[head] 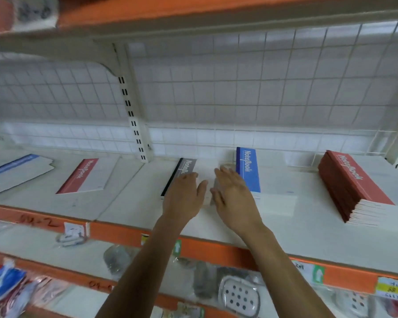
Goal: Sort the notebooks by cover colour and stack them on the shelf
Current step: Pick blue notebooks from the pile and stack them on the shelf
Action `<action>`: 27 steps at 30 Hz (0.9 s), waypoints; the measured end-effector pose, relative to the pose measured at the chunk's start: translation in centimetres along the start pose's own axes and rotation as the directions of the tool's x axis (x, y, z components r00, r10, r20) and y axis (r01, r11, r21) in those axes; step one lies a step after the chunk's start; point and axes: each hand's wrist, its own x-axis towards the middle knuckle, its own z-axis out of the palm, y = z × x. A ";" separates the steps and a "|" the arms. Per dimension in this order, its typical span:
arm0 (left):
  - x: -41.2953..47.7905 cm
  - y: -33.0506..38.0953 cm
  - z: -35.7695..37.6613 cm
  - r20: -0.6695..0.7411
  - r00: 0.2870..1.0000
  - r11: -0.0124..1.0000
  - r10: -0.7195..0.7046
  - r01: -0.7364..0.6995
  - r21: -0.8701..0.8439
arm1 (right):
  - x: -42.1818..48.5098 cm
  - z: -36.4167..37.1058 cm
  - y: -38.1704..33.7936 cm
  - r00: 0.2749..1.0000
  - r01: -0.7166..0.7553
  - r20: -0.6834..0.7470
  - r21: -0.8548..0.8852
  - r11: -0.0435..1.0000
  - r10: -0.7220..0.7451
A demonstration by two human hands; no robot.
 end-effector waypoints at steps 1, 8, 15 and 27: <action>-0.4 -1.2 -0.3 -0.026 1.000 0.999 0.004 -0.002 0.045 | 0.1 1.1 -1.1 1.000 0.011 0.008 0.005 1.000 -0.011; -2.9 -11.7 -3.9 -0.045 0.994 0.982 -0.104 0.110 0.155 | 0.8 9.1 -9.8 0.993 -0.002 0.119 0.033 0.999 -0.002; -4.5 -22.9 -7.9 -0.044 0.990 0.967 -0.131 0.138 0.214 | 1.7 17.0 -19.6 0.976 -0.075 0.203 -0.028 0.997 0.079; -3.7 -37.0 -12.7 -0.154 0.971 0.949 -0.184 0.216 0.229 | 6.0 25.9 -29.4 0.962 -0.064 0.264 -0.023 0.998 0.068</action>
